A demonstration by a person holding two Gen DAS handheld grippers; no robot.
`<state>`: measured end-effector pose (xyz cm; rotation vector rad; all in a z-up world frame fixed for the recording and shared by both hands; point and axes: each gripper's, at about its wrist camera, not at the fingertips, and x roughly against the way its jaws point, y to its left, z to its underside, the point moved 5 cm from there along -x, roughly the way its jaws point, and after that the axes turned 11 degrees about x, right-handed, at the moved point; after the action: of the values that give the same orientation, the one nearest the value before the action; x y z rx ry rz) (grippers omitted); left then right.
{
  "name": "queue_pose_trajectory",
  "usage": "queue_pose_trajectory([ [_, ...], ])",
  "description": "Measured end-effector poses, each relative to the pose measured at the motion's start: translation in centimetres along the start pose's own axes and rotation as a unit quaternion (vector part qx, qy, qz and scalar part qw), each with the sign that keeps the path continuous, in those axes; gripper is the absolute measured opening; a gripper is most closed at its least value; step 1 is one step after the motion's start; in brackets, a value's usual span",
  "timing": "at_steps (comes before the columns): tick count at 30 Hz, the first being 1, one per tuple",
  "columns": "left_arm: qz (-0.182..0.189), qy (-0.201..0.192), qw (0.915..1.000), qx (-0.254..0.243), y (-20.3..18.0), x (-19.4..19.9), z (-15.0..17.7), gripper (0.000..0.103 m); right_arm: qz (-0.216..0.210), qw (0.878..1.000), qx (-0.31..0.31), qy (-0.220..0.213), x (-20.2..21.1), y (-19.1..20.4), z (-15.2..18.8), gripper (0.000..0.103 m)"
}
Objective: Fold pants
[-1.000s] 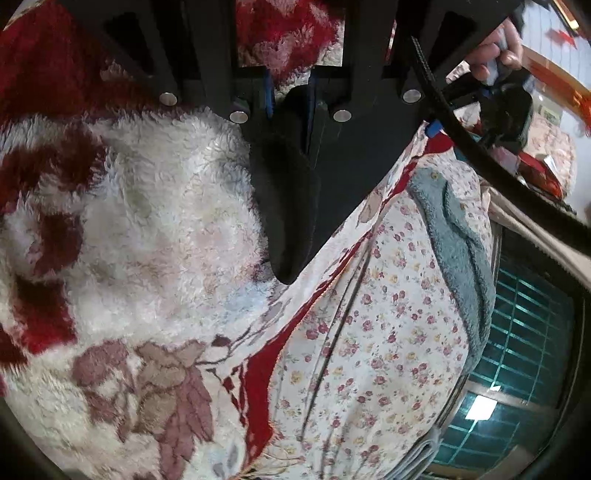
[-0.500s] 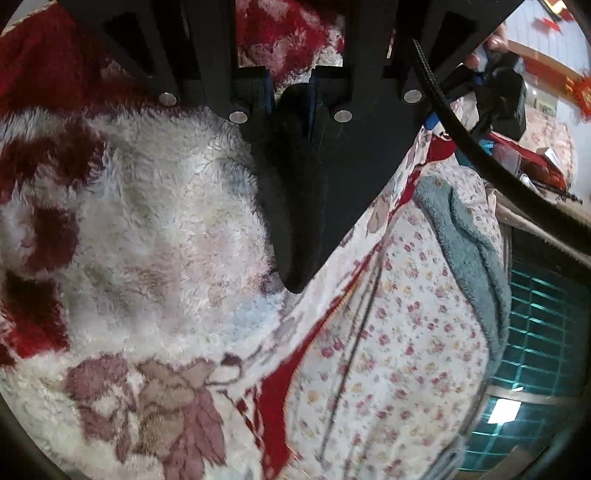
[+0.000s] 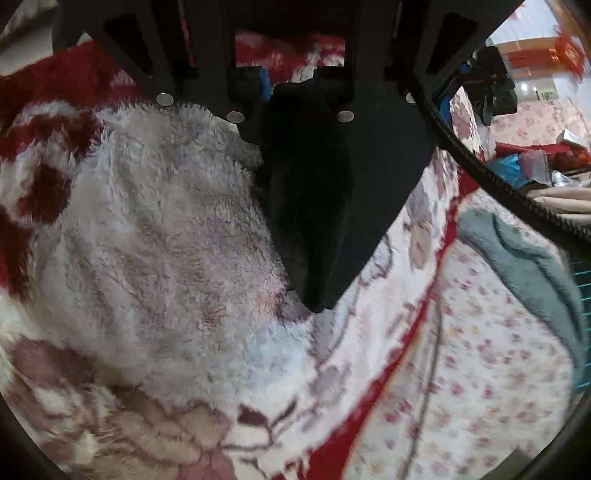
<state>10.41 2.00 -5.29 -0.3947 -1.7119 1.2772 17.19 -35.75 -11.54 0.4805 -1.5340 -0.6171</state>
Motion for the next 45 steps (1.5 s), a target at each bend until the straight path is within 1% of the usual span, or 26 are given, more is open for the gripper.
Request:
queue_pose_trajectory([
  [3, -0.003, -0.007, 0.9999, -0.009, -0.3, 0.3, 0.2, 0.07, 0.008, 1.0, 0.01, 0.022, -0.2, 0.1, -0.3, 0.012],
  [5, -0.005, -0.01, 0.9998, -0.017, -0.5, 0.3, 0.3, 0.07, 0.008, 1.0, 0.023, 0.018, -0.2, 0.3, -0.2, 0.012],
  [7, -0.015, -0.007, 0.9993, -0.034, -1.0, -0.1, 0.7, 0.07, 0.001, 0.999, 0.042, -0.005, 0.0, 0.3, 0.4, 0.012],
  [10, -0.022, -0.004, 0.9969, -0.075, -2.6, -0.7, 1.6, 0.07, -0.001, 0.993, 0.103, -0.063, 0.5, 0.7, 1.7, 0.012],
  [11, -0.028, 0.002, 0.9945, -0.101, -3.9, -1.2, 2.1, 0.07, 0.013, 0.99, 0.119, -0.077, 0.9, 1.1, 1.9, 0.013],
  [13, -0.03, 0.024, 0.9919, -0.121, -7.0, -2.9, 3.1, 0.07, 0.068, 0.975, 0.182, -0.108, 1.4, 3.1, 2.6, 0.013],
  [15, -0.042, 0.053, 0.9857, -0.154, -10.4, -5.0, 4.3, 0.07, 0.145, 0.947, 0.254, -0.137, 1.3, 5.1, 3.6, 0.013],
  [16, -0.048, 0.064, 0.9824, -0.168, -11.6, -5.9, 4.7, 0.07, 0.185, 0.926, 0.292, -0.152, 1.1, 6.2, 4.4, 0.012],
  [18, -0.083, 0.104, 0.9678, -0.214, -14.2, -9.1, 5.6, 0.07, 0.244, 0.879, 0.362, -0.192, 0.8, 8.4, 6.2, 0.011],
  [19, -0.102, 0.118, 0.9619, -0.225, -14.6, -10.4, 5.6, 0.07, 0.256, 0.866, 0.378, -0.204, 0.7, 8.8, 6.8, 0.01],
  [20, -0.117, 0.132, 0.9574, -0.228, -14.7, -11.4, 5.6, 0.07, 0.282, 0.844, 0.399, -0.223, 0.5, 9.3, 7.6, 0.01],
  [21, -0.132, 0.147, 0.9543, -0.225, -14.4, -12.4, 5.5, 0.07, 0.298, 0.83, 0.41, -0.231, 0.2, 9.7, 7.8, 0.01],
  [22, -0.148, 0.164, 0.9515, -0.214, -13.9, -13.4, 5.3, 0.07, 0.316, 0.809, 0.43, -0.246, -0.2, 10.3, 8.5, 0.01],
  [24, -0.172, 0.181, 0.9476, -0.2, -13.2, -14.7, 4.9, 0.07, 0.344, 0.78, 0.454, -0.261, -1.0, 11.1, 9.4, 0.009],
  [26, -0.172, 0.19, 0.9479, -0.189, -13.1, -15.4, 4.6, 0.07, 0.363, 0.752, 0.481, -0.268, -2.1, 12.1, 10.0, 0.009],
  [27, -0.172, 0.189, 0.9488, -0.185, -13.2, -15.5, 4.6, 0.07, 0.374, 0.733, 0.497, -0.274, -2.6, 12.6, 10.4, 0.009],
  [29, -0.181, 0.188, 0.945, -0.197, -13.7, -15.7, 4.7, 0.07, 0.381, 0.712, 0.522, -0.274, -3.5, 13.4, 10.9, 0.009],
  [31, -0.202, 0.196, 0.9346, -0.217, -14.1, -16.2, 5.2, 0.07, 0.387, 0.691, 0.544, -0.277, -4.3, 14.0, 11.3, 0.009],
  [33, -0.224, 0.201, 0.9247, -0.233, -14.1, -16.6, 5.5, 0.07, 0.386, 0.684, 0.552, -0.28, -4.4, 14.2, 11.6, 0.009],
  [34, -0.241, 0.204, 0.9174, -0.242, -13.8, -16.9, 5.7, 0.07, 0.384, 0.685, 0.552, -0.281, -4.2, 14.3, 11.9, 0.009],
  [36, -0.27, 0.205, 0.9083, -0.245, -13.0, -17.4, 5.8, 0.07, 0.38, 0.688, 0.55, -0.282, -3.8, 14.3, 11.9, 0.009],
  [41, -0.316, 0.194, 0.8927, -0.256, -11.8, -18.0, 6.2, 0.07, 0.371, 0.688, 0.554, -0.285, -3.8, 14.9, 12.7, 0.009],
  [42, -0.319, 0.189, 0.8911, -0.262, -11.9, -18.0, 6.1, 0.067, 0.37, 0.687, 0.556, -0.286, -3.7, 15.0, 12.7, 0.009],
  [43, -0.322, 0.18, 0.8883, -0.274, -12.1, -17.9, 6.0, 0.05, 0.371, 0.686, 0.557, -0.286, -3.7, 15.0, 12.7, 0.009],
  [44, -0.325, 0.183, 0.8833, -0.284, -12.2, -17.9, 6.2, 0.038, 0.372, 0.683, 0.559, -0.287, -3.7, 14.9, 12.8, 0.009],
  [45, -0.33, 0.182, 0.8782, -0.295, -12.2, -17.8, 6.2, 0.012, 0.374, 0.681, 0.56, -0.288, -3.7, 14.9, 12.8, 0.009],
])
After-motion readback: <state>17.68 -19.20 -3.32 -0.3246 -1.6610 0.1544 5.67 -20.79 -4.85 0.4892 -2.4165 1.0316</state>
